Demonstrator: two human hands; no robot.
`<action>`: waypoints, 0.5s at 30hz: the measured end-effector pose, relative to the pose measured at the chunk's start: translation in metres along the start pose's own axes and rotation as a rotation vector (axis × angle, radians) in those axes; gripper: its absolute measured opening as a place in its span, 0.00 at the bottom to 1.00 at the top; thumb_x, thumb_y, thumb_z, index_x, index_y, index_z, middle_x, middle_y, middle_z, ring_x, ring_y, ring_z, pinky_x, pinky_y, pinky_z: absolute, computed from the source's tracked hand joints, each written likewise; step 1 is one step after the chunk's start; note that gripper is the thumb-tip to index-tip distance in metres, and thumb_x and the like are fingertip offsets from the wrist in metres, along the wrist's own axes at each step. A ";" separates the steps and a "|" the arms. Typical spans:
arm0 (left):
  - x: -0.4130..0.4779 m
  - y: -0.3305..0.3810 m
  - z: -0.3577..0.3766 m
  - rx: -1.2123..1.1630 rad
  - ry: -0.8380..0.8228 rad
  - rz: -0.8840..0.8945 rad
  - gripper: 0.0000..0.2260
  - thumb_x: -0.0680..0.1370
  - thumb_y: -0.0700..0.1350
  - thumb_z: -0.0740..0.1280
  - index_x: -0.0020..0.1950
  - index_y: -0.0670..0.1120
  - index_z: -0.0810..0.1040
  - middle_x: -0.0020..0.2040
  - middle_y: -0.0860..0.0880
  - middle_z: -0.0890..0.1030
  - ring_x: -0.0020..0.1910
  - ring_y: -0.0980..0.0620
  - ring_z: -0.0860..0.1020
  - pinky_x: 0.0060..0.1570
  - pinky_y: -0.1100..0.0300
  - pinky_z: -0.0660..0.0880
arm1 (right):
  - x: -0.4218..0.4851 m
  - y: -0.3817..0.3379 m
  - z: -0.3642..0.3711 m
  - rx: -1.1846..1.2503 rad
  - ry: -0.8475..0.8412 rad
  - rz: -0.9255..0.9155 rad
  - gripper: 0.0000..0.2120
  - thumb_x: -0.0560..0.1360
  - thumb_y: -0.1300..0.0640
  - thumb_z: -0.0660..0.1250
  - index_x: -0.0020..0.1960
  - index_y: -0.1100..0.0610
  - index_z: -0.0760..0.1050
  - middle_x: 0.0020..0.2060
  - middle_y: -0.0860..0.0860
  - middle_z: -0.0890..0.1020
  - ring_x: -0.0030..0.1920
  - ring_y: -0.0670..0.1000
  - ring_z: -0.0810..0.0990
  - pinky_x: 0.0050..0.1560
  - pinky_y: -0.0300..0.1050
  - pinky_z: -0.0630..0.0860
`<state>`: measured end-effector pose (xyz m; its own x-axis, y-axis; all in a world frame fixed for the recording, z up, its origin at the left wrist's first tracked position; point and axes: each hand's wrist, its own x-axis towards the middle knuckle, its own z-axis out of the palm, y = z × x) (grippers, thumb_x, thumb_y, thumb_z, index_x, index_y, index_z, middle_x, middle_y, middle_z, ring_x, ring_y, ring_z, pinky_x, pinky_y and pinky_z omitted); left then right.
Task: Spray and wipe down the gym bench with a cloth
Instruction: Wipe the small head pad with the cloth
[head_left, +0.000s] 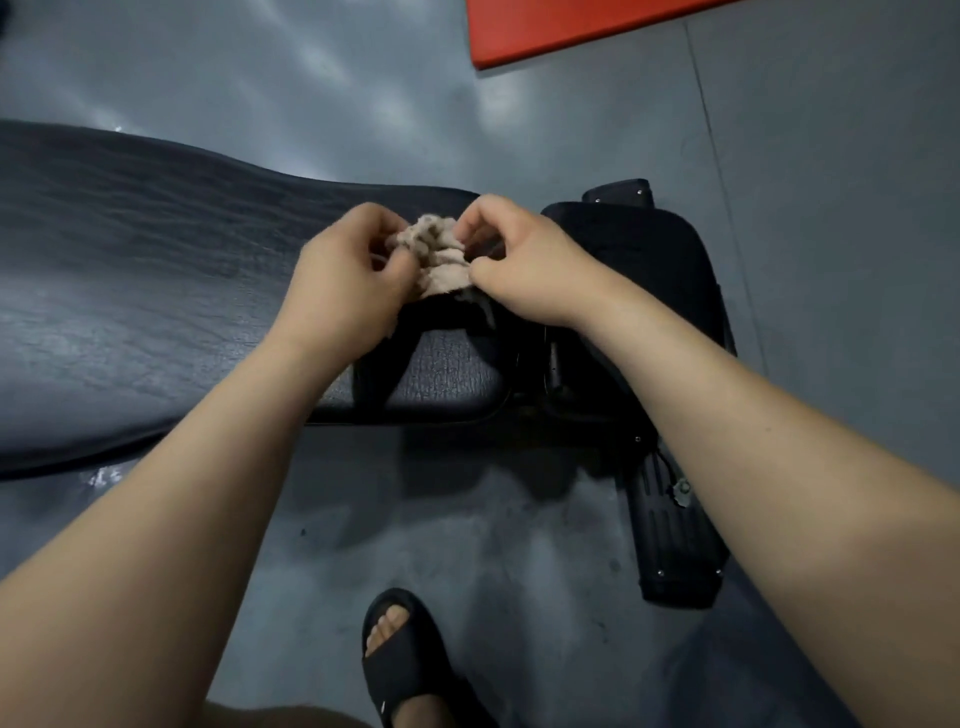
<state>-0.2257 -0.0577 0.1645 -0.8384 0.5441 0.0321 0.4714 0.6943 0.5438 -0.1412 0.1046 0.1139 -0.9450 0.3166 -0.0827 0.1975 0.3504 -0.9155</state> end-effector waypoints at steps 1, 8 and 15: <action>0.001 0.003 0.003 -0.084 -0.013 -0.020 0.05 0.78 0.44 0.66 0.51 0.52 0.80 0.43 0.54 0.84 0.40 0.60 0.80 0.44 0.63 0.77 | -0.001 0.001 -0.002 0.067 -0.004 0.001 0.11 0.74 0.60 0.65 0.54 0.48 0.75 0.51 0.43 0.81 0.43 0.40 0.76 0.45 0.32 0.71; 0.012 0.014 0.022 -0.484 -0.108 -0.107 0.08 0.79 0.54 0.68 0.48 0.50 0.81 0.43 0.47 0.86 0.41 0.46 0.83 0.47 0.43 0.81 | -0.013 0.010 -0.030 0.395 -0.025 0.049 0.13 0.77 0.39 0.68 0.54 0.46 0.79 0.46 0.44 0.83 0.46 0.43 0.80 0.48 0.44 0.76; 0.016 0.034 0.044 -0.573 -0.101 -0.113 0.10 0.78 0.57 0.68 0.41 0.54 0.78 0.38 0.52 0.81 0.40 0.53 0.79 0.47 0.46 0.82 | -0.012 0.035 -0.048 0.227 0.173 0.106 0.09 0.73 0.58 0.74 0.49 0.48 0.78 0.43 0.47 0.82 0.43 0.44 0.79 0.51 0.48 0.78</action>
<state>-0.2110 -0.0050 0.1467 -0.8313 0.5432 -0.1175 0.1339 0.4009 0.9063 -0.1101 0.1553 0.1015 -0.8599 0.4931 -0.1322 0.2108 0.1071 -0.9716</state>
